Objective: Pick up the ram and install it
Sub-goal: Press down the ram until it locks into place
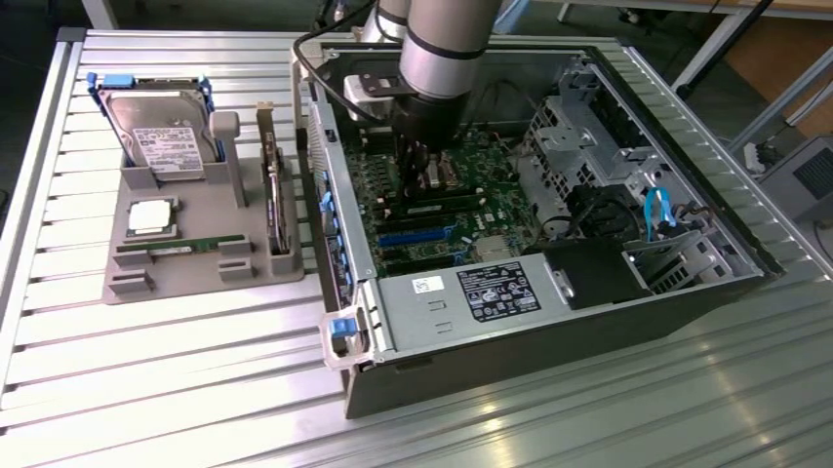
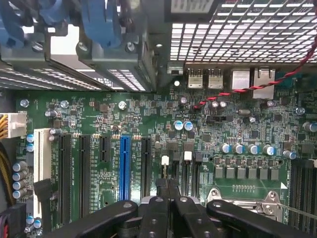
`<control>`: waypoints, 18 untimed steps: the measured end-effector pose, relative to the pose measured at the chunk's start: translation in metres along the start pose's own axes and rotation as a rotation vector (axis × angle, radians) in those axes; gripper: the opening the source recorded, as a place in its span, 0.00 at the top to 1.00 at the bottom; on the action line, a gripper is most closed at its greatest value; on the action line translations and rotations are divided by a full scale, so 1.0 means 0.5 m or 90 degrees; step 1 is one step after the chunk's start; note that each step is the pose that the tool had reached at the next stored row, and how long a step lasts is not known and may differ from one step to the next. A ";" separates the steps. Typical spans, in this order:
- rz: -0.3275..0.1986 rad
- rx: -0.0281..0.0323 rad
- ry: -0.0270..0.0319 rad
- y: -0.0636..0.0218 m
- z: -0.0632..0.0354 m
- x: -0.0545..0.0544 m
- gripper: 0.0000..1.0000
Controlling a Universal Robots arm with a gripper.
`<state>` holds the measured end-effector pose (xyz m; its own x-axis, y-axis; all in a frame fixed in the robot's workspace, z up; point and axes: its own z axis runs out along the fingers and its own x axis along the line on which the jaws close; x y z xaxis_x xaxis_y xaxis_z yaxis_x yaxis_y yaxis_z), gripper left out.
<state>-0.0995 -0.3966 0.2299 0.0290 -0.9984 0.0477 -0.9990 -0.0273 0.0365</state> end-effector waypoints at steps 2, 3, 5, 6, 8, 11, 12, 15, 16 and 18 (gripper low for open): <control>0.000 0.0012 -0.0016 -0.001 -0.006 0.000 0.90; 0.000 0.0008 -0.0010 0.000 -0.014 0.000 0.90; 0.000 0.0005 -0.0005 -0.002 -0.022 0.001 0.90; 0.000 0.0005 -0.0005 -0.008 -0.023 0.001 0.90; 0.000 0.0004 -0.0003 -0.027 -0.024 0.002 0.90; 0.000 0.0004 -0.0004 -0.046 -0.025 0.002 0.90; 0.000 0.0003 -0.0003 -0.050 -0.026 0.002 0.90; 0.000 0.0004 -0.0004 -0.062 -0.033 0.003 0.90; 0.000 0.0004 -0.0004 -0.066 -0.037 0.003 0.90; 0.000 0.0003 -0.0003 -0.073 -0.043 0.004 0.90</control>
<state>-0.0620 -0.3965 0.2502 0.0291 -0.9985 0.0471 -0.9990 -0.0274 0.0360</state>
